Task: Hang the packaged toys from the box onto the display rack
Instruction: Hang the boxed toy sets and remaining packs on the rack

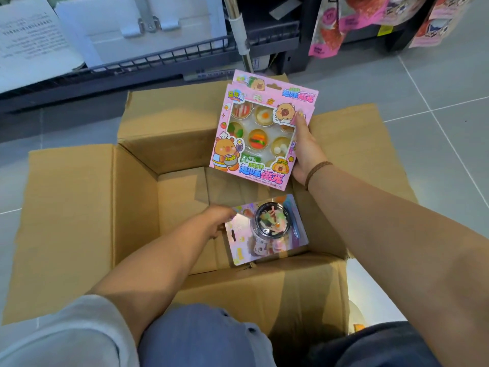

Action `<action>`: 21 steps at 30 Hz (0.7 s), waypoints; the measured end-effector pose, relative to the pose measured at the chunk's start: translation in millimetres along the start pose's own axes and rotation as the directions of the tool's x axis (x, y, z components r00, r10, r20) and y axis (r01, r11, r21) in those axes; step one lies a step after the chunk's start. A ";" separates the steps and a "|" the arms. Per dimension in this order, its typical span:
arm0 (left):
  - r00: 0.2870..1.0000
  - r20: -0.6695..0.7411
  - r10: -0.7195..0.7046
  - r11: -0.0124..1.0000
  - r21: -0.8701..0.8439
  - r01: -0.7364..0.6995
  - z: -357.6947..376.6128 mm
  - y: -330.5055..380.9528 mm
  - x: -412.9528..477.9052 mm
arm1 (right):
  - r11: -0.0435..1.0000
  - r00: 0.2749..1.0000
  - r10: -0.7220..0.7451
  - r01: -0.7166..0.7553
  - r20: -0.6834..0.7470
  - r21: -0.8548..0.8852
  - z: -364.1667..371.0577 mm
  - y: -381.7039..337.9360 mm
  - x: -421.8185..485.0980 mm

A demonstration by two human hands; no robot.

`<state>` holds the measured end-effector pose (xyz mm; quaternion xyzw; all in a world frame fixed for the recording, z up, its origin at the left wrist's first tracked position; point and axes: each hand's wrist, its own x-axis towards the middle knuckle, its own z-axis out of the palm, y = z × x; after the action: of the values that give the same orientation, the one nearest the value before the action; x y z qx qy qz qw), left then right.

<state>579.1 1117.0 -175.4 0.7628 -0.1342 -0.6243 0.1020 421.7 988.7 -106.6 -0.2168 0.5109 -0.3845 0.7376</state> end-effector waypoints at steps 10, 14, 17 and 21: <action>0.983 0.182 0.015 0.914 -0.401 0.061 2.1 6.6 -18.7 | 0.992 0.995 0.028 -0.039 0.092 0.118 2.2 -5.4 -6.7; 0.990 0.108 0.087 0.905 -0.423 -0.033 1.1 10.4 -29.5 | 0.998 0.993 0.050 -0.054 0.104 0.033 6.5 -21.4 -9.7; 0.989 0.014 0.147 0.882 -0.455 -0.124 -6.4 26.4 -61.1 | 0.991 0.991 0.100 -0.091 0.087 -0.098 19.2 -52.7 -25.9; 0.983 -0.125 0.132 0.869 -0.462 -0.175 -30.3 52.6 -138.7 | 0.967 0.991 0.134 -0.132 -0.008 -0.216 43.7 -114.1 -72.5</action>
<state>579.1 1113.1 -24.1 0.7292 -0.0339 -0.5933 0.3392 409.3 973.1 34.1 -0.2622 0.5608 -0.2757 0.7354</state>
